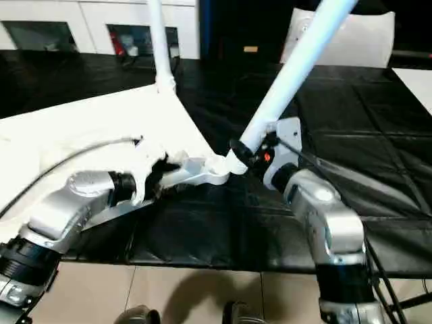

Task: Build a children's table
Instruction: Insert table leg to table base

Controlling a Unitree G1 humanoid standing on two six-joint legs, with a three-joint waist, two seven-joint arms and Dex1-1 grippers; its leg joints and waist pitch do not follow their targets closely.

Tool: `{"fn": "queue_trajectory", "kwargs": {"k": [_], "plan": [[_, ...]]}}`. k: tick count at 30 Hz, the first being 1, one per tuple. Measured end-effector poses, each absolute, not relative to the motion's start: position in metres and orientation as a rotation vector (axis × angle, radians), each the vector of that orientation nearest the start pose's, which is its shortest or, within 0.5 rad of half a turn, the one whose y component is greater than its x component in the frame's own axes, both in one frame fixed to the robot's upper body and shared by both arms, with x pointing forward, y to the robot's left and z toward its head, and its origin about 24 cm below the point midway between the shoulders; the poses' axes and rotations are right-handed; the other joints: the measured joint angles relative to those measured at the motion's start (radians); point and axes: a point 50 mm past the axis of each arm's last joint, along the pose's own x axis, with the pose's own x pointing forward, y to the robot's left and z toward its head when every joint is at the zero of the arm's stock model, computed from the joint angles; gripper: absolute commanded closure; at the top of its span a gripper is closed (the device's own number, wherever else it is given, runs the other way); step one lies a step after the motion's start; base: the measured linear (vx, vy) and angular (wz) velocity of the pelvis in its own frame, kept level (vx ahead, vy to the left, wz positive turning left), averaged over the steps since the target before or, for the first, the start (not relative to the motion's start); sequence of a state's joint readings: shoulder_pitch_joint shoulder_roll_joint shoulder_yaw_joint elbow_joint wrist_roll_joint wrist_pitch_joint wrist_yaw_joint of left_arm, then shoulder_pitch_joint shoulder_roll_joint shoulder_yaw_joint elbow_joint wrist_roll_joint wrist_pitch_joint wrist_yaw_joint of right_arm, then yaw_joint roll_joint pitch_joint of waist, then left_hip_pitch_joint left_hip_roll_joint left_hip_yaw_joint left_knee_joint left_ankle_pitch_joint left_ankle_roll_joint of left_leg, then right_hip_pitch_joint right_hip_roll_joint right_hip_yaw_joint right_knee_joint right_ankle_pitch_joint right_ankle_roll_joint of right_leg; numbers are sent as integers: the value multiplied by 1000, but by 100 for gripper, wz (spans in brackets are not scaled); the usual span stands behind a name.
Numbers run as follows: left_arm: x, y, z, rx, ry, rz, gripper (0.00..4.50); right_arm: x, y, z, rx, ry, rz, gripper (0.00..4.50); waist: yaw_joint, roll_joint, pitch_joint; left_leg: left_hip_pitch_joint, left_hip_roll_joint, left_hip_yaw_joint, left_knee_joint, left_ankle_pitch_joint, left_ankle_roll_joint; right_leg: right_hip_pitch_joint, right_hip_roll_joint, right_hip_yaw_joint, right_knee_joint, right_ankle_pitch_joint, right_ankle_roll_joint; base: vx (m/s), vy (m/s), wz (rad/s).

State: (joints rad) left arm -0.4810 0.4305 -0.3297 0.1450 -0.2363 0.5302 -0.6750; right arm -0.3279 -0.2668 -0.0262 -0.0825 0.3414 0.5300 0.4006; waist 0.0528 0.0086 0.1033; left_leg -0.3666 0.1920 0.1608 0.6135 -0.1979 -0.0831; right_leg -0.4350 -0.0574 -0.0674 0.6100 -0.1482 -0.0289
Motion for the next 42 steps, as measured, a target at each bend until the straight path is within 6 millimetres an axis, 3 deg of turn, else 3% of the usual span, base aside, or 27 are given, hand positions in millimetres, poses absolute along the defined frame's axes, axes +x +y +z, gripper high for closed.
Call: {"fn": "queue_trajectory", "kwargs": {"k": [3,19,22,24,33,35,42], "plan": [[309,127,71,262,425,-909,192,298,-152,107,38,136,521,260,0,1,-1,0,0,0,0,0,0,0,0,0,0,0,0,0,0,0],[319,126,69,265,444,-972,319,290,-144,101,5,197,619,260,0,2,-1,0,0,0,0,0,0,0,0,0,0,0,0,0,0,0],[322,126,69,272,453,-979,319,290,-143,101,4,196,621,260,0,2,-2,0,0,0,0,0,0,0,0,0,0,0,0,0,0,0],[324,126,69,284,461,-986,354,290,-144,101,3,196,621,260,1,2,-2,0,0,0,0,0,0,0,0,0,0,0,0,0,0,0],[324,125,68,312,478,-1031,418,288,-145,99,3,203,624,260,-1,5,-3,0,0,0,0,0,-1,1,0,0,0,0,0,0,0,0],[323,126,69,314,478,-1043,449,289,-144,101,2,199,629,260,-2,5,-3,0,0,0,0,0,-1,0,0,0,0,0,0,0,0,0],[321,133,71,366,484,-1107,450,296,-139,116,-7,156,682,260,-10,5,-4,0,0,-1,-1,0,0,0,0,0,0,0,0,0,0,0]]}}
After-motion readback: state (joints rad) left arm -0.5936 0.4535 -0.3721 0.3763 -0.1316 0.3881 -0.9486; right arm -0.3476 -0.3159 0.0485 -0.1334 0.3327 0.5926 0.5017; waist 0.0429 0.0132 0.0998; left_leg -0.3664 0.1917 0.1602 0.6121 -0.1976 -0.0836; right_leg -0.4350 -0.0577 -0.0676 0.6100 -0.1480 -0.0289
